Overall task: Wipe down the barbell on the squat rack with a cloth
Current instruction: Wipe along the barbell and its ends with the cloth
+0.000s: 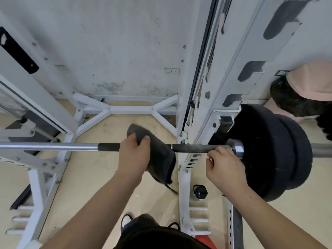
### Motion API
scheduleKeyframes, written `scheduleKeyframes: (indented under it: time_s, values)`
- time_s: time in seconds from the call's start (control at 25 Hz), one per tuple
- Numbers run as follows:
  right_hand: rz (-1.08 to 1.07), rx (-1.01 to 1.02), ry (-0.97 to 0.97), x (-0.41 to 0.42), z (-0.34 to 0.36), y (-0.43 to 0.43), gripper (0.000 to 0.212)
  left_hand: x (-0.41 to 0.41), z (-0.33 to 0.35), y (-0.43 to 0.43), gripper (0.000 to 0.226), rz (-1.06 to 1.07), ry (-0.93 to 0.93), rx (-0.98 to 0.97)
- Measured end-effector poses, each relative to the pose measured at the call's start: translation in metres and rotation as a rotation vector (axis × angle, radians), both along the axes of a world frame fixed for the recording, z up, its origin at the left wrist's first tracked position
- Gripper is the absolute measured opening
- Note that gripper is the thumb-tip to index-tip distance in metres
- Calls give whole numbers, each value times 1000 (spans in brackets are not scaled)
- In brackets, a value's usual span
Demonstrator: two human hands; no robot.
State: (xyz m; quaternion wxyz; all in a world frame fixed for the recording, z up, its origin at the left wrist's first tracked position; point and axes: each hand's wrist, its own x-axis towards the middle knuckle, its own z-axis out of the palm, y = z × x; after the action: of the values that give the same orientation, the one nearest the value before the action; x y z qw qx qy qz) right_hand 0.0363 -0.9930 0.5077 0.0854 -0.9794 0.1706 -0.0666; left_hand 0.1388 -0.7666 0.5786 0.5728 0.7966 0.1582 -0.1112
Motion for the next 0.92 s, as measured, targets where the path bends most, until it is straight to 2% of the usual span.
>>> scheduleKeyframes:
  time_s: [0.08,0.16,0.24,0.4,0.56,0.6,0.68,0.76,0.8,0.88,0.92]
  values:
    - [-27,-8,41,-1,2,0,8,14,-7,-12,21,-343,-198,397]
    - [-38,-29,96,2,6,1,12,22,-24,-38,5,-666,-247,756]
    - [-31,-41,154,5,9,2,16,20,-39,-73,28,-866,-222,943]
    - [-26,-40,185,6,12,2,15,26,-31,-80,35,-1093,-332,935]
    - [-39,13,163,1,10,4,11,52,-22,-41,33,-1027,-127,958]
    - [-47,15,170,1,11,5,10,46,-20,-54,38,-1017,-160,988]
    - [-39,13,207,4,12,7,13,17,-25,-85,43,-1061,-345,1015]
    - [-45,29,222,6,13,5,17,1,-38,-94,44,-1121,-489,962]
    - [-55,54,209,6,13,3,17,7,-39,-82,48,-1121,-491,927]
    - [-75,99,173,3,14,1,19,37,-37,-45,52,-1060,-306,936]
    - [-76,106,163,3,13,0,20,50,-31,-28,50,-1006,-219,1008]
